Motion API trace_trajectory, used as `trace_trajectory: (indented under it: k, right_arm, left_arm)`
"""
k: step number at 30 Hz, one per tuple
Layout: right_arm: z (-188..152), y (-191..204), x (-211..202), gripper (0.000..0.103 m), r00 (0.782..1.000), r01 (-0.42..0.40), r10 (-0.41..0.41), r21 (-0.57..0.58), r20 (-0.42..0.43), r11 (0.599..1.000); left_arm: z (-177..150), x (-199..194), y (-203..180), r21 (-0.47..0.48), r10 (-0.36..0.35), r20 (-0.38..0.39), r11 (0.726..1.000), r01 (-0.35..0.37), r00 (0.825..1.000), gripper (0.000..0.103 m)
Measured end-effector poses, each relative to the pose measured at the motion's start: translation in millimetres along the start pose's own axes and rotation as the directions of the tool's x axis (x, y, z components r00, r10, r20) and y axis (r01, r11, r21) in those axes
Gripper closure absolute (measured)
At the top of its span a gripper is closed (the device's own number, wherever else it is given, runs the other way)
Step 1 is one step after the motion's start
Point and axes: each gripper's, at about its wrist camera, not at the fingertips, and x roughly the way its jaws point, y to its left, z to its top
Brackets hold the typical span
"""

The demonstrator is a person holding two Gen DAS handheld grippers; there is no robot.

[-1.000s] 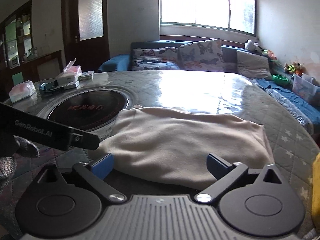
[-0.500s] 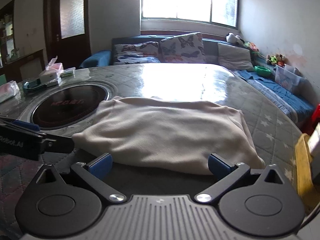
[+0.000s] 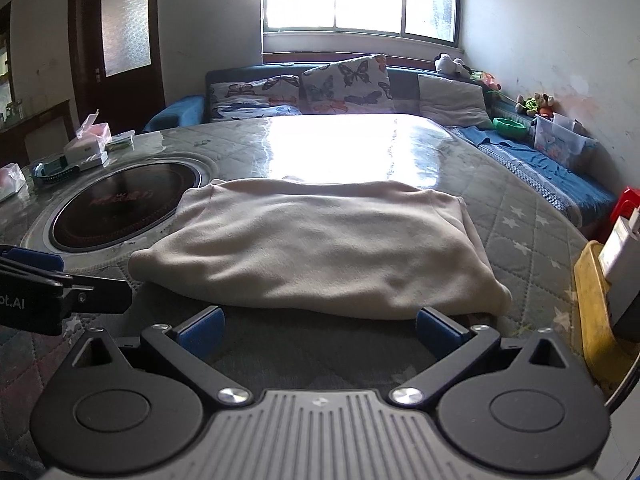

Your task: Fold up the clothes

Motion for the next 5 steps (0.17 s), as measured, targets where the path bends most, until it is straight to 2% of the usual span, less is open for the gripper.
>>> trace_trajectory:
  k: [5]
  right_arm:
    - [-2.7,-0.9,-1.1,0.000,1.000,0.000,0.000,0.008,-0.002,1.000]
  left_arm:
    - [-1.8,-2.1,-3.3,0.008,-0.009,-0.001,1.000,0.009,1.000,0.000]
